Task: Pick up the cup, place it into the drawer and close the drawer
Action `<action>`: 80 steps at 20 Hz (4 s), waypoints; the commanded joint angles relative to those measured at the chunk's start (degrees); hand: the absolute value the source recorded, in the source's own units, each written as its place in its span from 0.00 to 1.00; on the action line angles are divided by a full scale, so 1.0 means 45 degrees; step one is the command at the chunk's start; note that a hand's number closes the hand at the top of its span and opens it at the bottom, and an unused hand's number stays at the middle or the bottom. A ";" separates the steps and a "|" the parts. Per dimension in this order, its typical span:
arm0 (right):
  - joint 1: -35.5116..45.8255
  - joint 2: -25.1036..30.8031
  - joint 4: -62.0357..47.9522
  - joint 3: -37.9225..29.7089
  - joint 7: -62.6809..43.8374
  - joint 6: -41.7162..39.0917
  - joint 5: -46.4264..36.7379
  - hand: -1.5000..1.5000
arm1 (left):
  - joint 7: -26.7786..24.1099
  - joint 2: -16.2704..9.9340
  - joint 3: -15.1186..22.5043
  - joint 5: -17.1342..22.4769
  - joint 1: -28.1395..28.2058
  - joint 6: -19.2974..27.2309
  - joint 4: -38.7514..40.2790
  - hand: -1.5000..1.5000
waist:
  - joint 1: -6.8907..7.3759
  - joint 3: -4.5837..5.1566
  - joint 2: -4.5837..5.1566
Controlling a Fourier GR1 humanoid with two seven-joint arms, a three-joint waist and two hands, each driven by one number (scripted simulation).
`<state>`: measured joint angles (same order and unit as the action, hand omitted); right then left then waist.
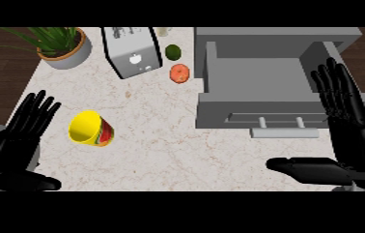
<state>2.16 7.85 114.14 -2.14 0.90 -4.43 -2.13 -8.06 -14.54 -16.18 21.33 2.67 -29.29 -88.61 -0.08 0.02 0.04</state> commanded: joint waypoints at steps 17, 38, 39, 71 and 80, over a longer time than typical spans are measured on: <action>-0.0156 0.0050 -0.0953 -0.0636 0.1141 -0.1056 0.0580 0.00 | -0.8438 -0.1453 -0.0569 -0.4661 -0.3895 -0.0043 1.2709 0.00 | -0.0113 0.0013 0.0041; 0.0212 0.0264 0.0087 -0.0694 -0.0446 -0.1263 0.0883 0.00 | -1.1533 -0.1522 -0.0230 -0.5613 -0.5938 0.0840 1.6989 0.00 | -0.0370 0.0059 0.0130; 0.0352 -0.0107 -0.0493 -0.0326 -0.0093 -0.0863 0.0246 0.00 | -1.2111 -0.1472 -0.0128 -0.5629 -0.5571 0.0590 1.6590 0.00 | -0.0215 0.0048 0.0110; 0.1087 0.0450 -0.1165 -0.0956 -0.0162 -0.1297 0.0659 0.00 | -1.1269 0.0271 0.0171 -0.4352 -0.6745 -0.3079 1.5508 1.00 | -0.0165 0.0045 0.0085; 0.1109 0.0327 -0.1301 -0.1088 -0.0054 -0.1203 0.0748 0.00 | -1.2723 0.1277 -0.1474 -0.2967 -0.6304 0.1399 1.4971 1.00 | -0.0122 0.0035 0.0097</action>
<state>5.16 8.68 109.61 -6.29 1.61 -9.68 0.66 -56.02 -11.63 -20.22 5.91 -26.07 -25.53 -20.40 -1.03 0.21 0.46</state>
